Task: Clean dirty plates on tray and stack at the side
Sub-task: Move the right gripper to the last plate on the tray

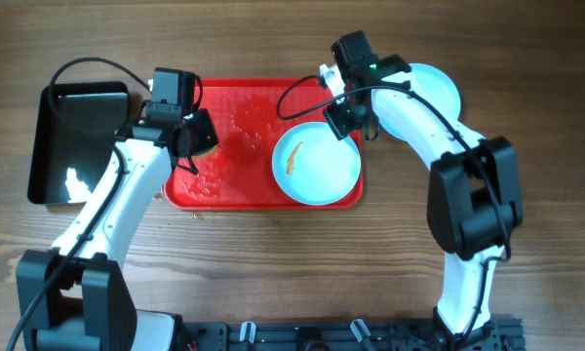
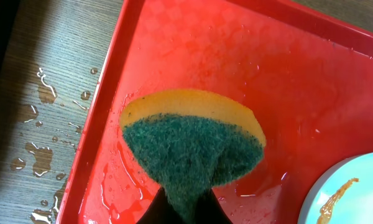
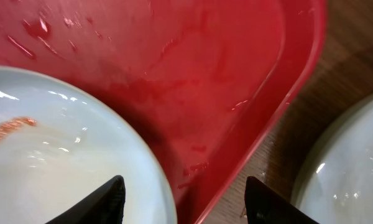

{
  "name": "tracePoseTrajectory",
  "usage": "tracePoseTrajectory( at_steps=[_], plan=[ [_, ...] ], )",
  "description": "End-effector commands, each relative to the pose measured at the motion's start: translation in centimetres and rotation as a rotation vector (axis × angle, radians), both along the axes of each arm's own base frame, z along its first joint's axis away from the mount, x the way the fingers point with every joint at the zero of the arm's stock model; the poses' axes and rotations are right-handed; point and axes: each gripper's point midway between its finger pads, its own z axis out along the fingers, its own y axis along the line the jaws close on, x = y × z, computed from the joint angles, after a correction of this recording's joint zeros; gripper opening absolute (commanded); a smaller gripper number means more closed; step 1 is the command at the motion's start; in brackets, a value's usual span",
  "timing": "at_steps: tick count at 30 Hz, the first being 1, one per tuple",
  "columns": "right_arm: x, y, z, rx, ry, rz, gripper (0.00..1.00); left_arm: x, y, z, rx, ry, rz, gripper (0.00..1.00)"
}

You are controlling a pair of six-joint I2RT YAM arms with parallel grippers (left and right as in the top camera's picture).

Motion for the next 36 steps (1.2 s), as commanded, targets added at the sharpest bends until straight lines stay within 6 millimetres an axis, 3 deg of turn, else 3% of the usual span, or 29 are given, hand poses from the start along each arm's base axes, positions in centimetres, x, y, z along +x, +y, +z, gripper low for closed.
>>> tracePoseTrajectory(
  at_steps=[1, 6, 10, 11, 13, 14, 21, 28, 30, 32, 36],
  plan=[
    [-0.8, 0.4, -2.5, 0.002, 0.064, 0.09, 0.63, 0.0, -0.1, -0.3, -0.014, 0.006, 0.005, 0.04],
    [-1.3, 1.8, -2.6, 0.035, 0.079, 0.111, 0.62, 0.0, -0.1, -0.3, -0.014, 0.006, 0.005, 0.04],
    [-1.8, 1.6, -3.2, 0.025, 0.107, 0.108, 0.57, 0.0, -0.1, -0.3, -0.014, 0.006, 0.005, 0.04],
    [-2.0, 1.6, -3.6, 0.022, 0.119, 0.106, 0.53, 0.0, -0.1, -0.3, -0.014, 0.006, 0.005, 0.04],
    [-2.3, 1.4, -4.4, 0.019, 0.139, 0.081, 0.33, 0.0, -0.1, -0.3, -0.014, 0.006, 0.005, 0.04],
    [-2.4, 1.5, -4.7, 0.025, 0.148, 0.077, 0.28, 0.0, -0.1, -0.3, -0.014, 0.006, 0.005, 0.04],
    [-2.4, 5.3, -4.3, 0.163, 0.141, 0.053, 0.17, 0.0, -0.1, -0.3, -0.014, 0.006, 0.005, 0.04],
    [-0.9, 11.5, -3.1, 0.281, 0.016, 0.054, 0.19, 0.0, -0.6, -0.3, -0.037, 0.008, -0.006, 0.04],
    [-0.4, 12.6, -2.6, 0.308, -0.014, 0.031, 0.28, 0.0, -0.6, -0.3, -0.037, 0.007, -0.007, 0.04],
    [0.2, 12.8, -1.8, 0.321, -0.02, -0.029, 0.47, 0.0, -0.6, -0.3, -0.037, 0.007, -0.007, 0.04],
    [1.0, 11.8, 1.0, 0.336, 0.016, -0.167, 0.53, 0.0, -0.6, -0.3, -0.037, 0.011, -0.007, 0.04]
  ],
)
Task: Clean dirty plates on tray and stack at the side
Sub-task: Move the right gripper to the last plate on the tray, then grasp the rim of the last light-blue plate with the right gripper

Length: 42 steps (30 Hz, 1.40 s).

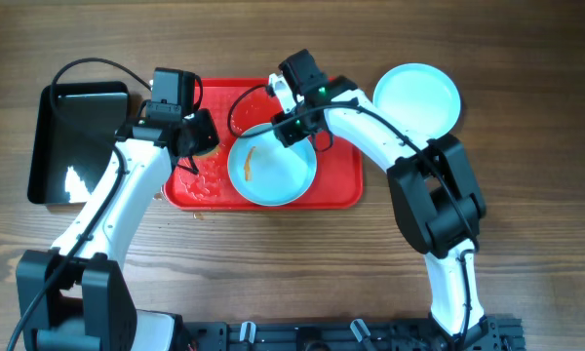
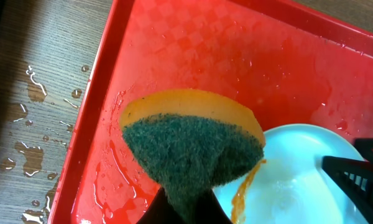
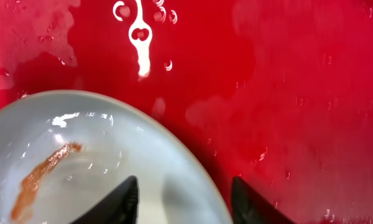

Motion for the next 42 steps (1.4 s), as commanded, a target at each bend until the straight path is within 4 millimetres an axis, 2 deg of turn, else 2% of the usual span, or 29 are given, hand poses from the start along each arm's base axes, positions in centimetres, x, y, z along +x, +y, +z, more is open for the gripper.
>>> tracePoseTrajectory(
  at_steps=[1, 3, 6, 8, 11, 14, 19, 23, 28, 33, 36, 42],
  plan=[
    [1.7, -1.1, 2.8, 0.04, 0.065, -0.182, 0.53, 0.0, -0.1, -0.3, -0.014, 0.008, 0.005, 0.04],
    [0.8, -2.2, 3.6, 0.006, 0.113, -0.189, 0.53, 0.0, -0.1, -0.3, -0.014, 0.009, 0.005, 0.04],
    [-1.1, -3.7, 3.3, -0.05, 0.194, -0.193, 0.54, 0.0, -0.1, -0.3, -0.014, 0.008, 0.005, 0.04],
    [-2.4, -4.4, 2.4, -0.087, 0.248, -0.194, 0.54, 0.0, -0.1, -0.3, -0.014, 0.007, 0.005, 0.04],
    [-4.3, -5.9, -0.1, -0.15, 0.314, -0.25, 0.54, 0.0, -0.1, -0.3, -0.014, 0.008, 0.005, 0.04],
    [-5.0, -6.2, -1.7, -0.147, 0.341, -0.294, 0.52, 0.0, -0.1, -0.3, -0.014, 0.008, 0.005, 0.04],
    [-5.8, -6.6, -3.3, -0.153, 0.374, -0.364, 0.48, 0.0, -0.1, -0.3, -0.014, 0.008, 0.005, 0.04],
    [-5.7, -6.4, -3.9, -0.138, 0.361, -0.362, 0.43, 0.0, -0.1, -0.3, -0.014, 0.007, 0.005, 0.04],
    [-5.1, -6.1, -4.0, -0.118, 0.341, -0.36, 0.19, 0.0, -0.1, -0.3, -0.015, 0.008, 0.005, 0.04],
    [-5.4, -5.7, -4.1, -0.12, 0.341, -0.352, 0.04, 0.0, -0.1, -0.3, -0.015, 0.008, 0.005, 0.04],
    [-5.4, -5.1, -4.1, -0.113, 0.341, -0.368, 0.04, 0.0, -0.3, -0.3, -0.021, 0.008, 0.001, 0.04],
    [-4.0, -2.3, -3.7, -0.032, 0.268, -0.369, 0.04, 0.2, -1.5, -0.1, -0.085, -0.001, -0.032, 0.04]
  ],
)
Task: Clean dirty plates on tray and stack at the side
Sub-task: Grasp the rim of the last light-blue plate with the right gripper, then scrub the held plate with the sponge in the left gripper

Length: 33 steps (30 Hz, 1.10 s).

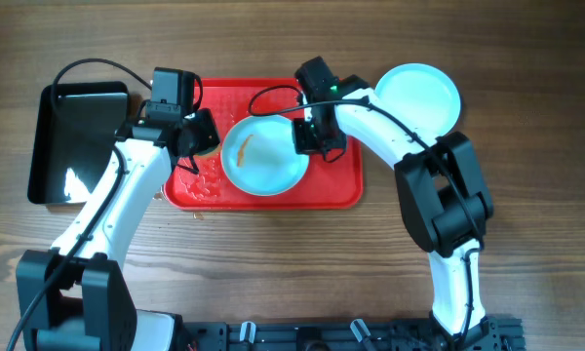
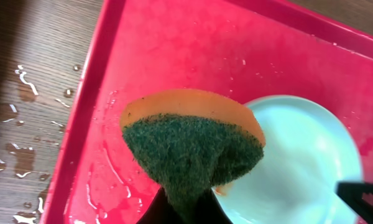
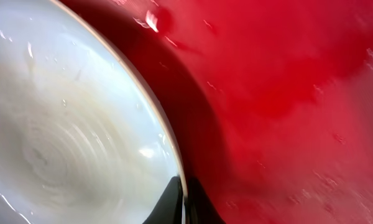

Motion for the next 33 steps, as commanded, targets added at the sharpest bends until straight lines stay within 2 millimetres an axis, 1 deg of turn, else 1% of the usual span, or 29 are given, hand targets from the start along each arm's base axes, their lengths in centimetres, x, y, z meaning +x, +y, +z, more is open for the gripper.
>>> tracePoseTrajectory(
  at_steps=[1, 6, 9, 12, 16, 21, 24, 28, 29, 30, 33],
  plan=[
    [-0.3, 1.5, -1.5, 0.001, -0.014, -0.005, 0.04, 0.3, -1.1, -0.1, -0.061, -0.003, -0.021, 0.04],
    [1.6, 2.7, -0.9, 0.046, -0.104, 0.007, 0.04, 0.3, -1.5, -0.1, -0.066, -0.008, -0.065, 0.04],
    [2.7, 3.6, -0.4, 0.074, -0.173, 0.075, 0.04, 0.3, -1.5, -0.4, -0.065, 0.0, -0.065, 0.04],
    [3.3, 4.0, -0.1, 0.084, -0.221, 0.136, 0.04, 0.5, -1.9, -1.3, -0.081, 0.014, -0.074, 0.04],
    [3.2, 4.0, -0.2, 0.08, -0.23, 0.173, 0.04, 0.8, -2.9, -2.6, -0.131, 0.04, -0.1, 0.04],
    [3.0, 4.2, -0.4, 0.085, -0.22, 0.177, 0.04, 1.2, -4.4, -4.3, -0.203, 0.067, -0.136, 0.04],
    [2.7, 4.2, -0.9, 0.085, -0.201, 0.172, 0.04, 1.4, -4.8, -5.5, -0.22, 0.084, -0.143, 0.04],
    [1.3, 3.6, -2.4, 0.075, -0.102, 0.102, 0.04, 1.2, -4.8, -7.2, -0.221, 0.122, -0.141, 0.04],
    [1.0, 3.7, -2.6, 0.082, -0.086, 0.106, 0.04, 1.2, -4.8, -7.3, -0.221, 0.127, -0.14, 0.04],
    [0.6, 3.8, -3.2, 0.089, -0.06, 0.104, 0.04, 1.1, -4.8, -7.6, -0.22, 0.133, -0.14, 0.04],
    [0.2, 3.6, -4.1, 0.08, -0.025, 0.067, 0.04, 1.1, -4.9, -7.7, -0.22, 0.134, -0.142, 0.04]
  ],
)
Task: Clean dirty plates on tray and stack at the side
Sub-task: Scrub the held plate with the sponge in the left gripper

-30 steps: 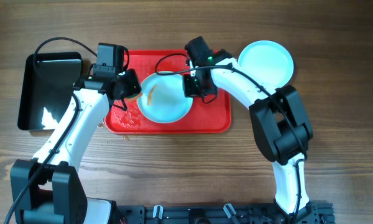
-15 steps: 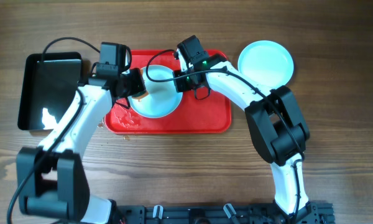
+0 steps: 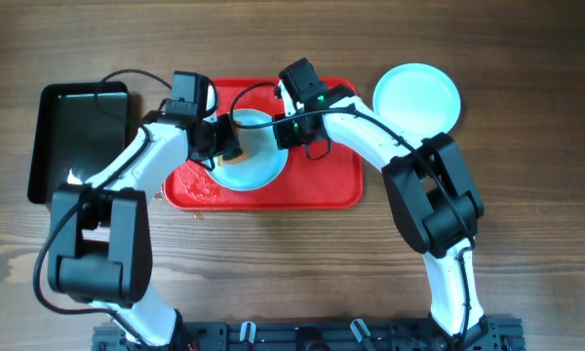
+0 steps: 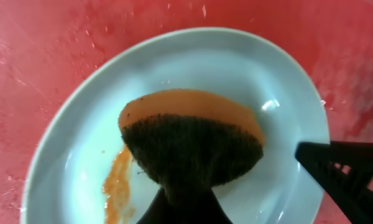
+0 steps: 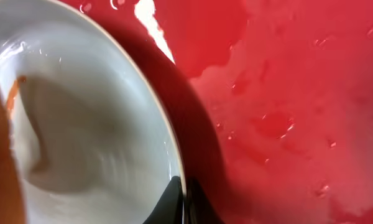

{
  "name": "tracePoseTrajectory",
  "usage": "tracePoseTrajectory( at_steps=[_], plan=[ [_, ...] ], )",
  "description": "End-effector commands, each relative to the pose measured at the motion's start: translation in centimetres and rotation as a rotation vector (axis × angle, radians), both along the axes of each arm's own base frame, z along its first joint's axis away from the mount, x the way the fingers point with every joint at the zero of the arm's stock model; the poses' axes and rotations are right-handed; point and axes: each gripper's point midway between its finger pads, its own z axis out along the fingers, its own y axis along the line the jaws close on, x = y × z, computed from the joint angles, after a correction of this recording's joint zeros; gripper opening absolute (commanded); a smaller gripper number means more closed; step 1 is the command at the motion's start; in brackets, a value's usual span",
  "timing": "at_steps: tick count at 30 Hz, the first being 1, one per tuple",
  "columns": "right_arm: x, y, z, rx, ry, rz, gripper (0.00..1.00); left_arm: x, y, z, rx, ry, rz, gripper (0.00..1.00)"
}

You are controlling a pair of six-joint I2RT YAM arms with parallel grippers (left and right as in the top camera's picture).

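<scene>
A pale blue dirty plate (image 3: 254, 172) with an orange smear (image 4: 117, 181) lies on the left half of the red tray (image 3: 324, 181). My left gripper (image 4: 185, 203) is shut on a sponge (image 4: 193, 144), green scrubbing side toward the camera and orange side behind. The sponge is over the plate's middle, just right of the smear. My right gripper (image 5: 181, 194) is shut on the plate's right rim (image 5: 171, 144), with a dark shadow under that rim. One right finger (image 4: 343, 169) shows in the left wrist view.
A clean pale blue plate (image 3: 416, 97) sits on the wooden table right of the tray. A black tray (image 3: 78, 136) lies at the far left. Water wets the red tray's floor (image 5: 286, 93). Cables run over the tray's back edge.
My left gripper has moved right with the sponge, from the tray's left edge to over the plate. The plate, still held by the right gripper, now sits a little further left and back.
The dirty plate lay at the tray's right end with my right gripper open at its rim. Then it was in the tray's middle, jaws still open. Then the right gripper was shut on its rim. The sponge stayed at the left edge and is now over the plate.
</scene>
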Motion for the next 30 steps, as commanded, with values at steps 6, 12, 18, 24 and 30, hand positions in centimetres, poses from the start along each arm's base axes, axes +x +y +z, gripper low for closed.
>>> tracePoseTrajectory(
  at_steps=[6, 12, 18, 24, 30],
  plan=[
    [-1.7, -0.5, -4.2, -0.031, 0.119, -0.038, 0.04, -0.1, -0.5, -0.4, -0.016, 0.006, -0.024, 0.04],
    [-1.6, -0.7, -4.2, -0.036, 0.116, -0.044, 0.04, -0.5, -1.6, -0.4, -0.023, 0.008, -0.051, 0.04],
    [-1.7, -0.7, -4.3, -0.039, 0.12, -0.043, 0.04, -0.7, -3.0, -0.9, 0.01, 0.001, -0.087, 0.04],
    [-1.7, -0.8, -4.3, -0.041, 0.122, -0.042, 0.04, -1.0, -2.9, -3.5, 0.025, 0.051, -0.087, 0.04],
    [-1.8, -0.8, -4.3, -0.045, 0.124, -0.041, 0.04, -1.0, 1.1, -6.1, 0.248, 0.076, -0.015, 0.04]
  ],
)
